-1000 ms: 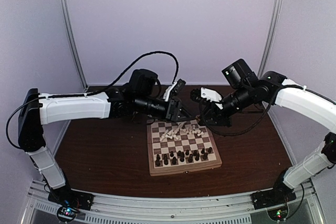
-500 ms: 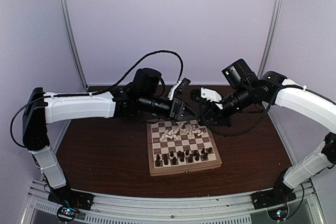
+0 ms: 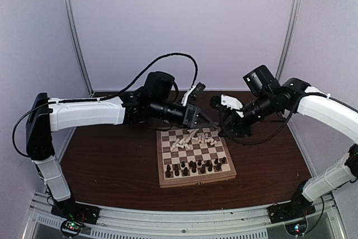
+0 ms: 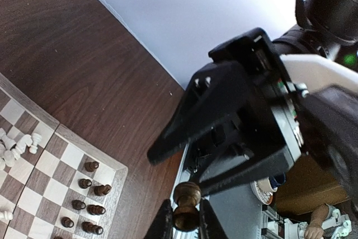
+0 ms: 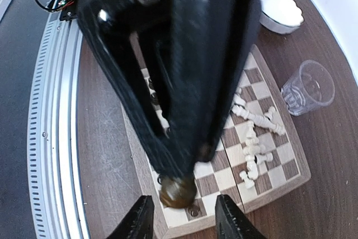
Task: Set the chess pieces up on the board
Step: Pass from the right arm to the left, then place the rook at a7.
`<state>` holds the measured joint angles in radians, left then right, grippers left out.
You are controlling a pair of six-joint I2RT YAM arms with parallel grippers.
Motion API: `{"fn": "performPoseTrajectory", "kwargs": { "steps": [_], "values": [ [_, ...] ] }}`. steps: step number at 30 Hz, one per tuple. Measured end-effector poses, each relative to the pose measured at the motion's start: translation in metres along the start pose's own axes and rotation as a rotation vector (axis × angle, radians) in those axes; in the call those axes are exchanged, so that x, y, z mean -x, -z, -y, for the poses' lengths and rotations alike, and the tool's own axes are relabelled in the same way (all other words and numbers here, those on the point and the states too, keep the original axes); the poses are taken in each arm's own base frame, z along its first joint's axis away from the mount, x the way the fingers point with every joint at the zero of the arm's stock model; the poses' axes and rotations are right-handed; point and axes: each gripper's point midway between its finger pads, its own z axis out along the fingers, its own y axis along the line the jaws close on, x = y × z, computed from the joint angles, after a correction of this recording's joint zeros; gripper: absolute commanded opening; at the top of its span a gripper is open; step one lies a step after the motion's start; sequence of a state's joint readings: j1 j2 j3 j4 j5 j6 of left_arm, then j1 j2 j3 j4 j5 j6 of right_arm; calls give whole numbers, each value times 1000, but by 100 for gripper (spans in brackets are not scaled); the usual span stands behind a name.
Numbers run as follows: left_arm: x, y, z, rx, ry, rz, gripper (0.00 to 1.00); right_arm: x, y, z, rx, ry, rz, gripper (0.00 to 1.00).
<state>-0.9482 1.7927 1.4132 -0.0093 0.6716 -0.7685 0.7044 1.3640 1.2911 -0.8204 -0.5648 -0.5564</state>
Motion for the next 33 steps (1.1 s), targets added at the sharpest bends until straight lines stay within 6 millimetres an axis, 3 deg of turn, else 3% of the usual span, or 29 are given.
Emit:
{"fn": "performPoseTrajectory", "kwargs": {
  "steps": [3,7,11,15,22,28,33],
  "values": [
    [7,0,3,20,-37,5,9,-18,20,13,-41,-54,1,47],
    [15,-10,9,62,-118,-7,9,-60,61,36,-142,-199,45,52],
    [12,-36,14,116,-217,-53,9,-104,95,63,-279,-408,97,55],
    [-5,-72,12,204,-337,-142,9,-138,118,95,-415,-582,132,55],
    [-47,-122,-10,334,-515,-316,9,-150,122,110,-463,-638,124,56],
    [-85,-136,-58,442,-569,-455,9,-156,117,109,-453,-653,109,56],
    [-105,-142,-86,498,-606,-530,9,-157,116,109,-451,-654,108,57]
  ]
}}
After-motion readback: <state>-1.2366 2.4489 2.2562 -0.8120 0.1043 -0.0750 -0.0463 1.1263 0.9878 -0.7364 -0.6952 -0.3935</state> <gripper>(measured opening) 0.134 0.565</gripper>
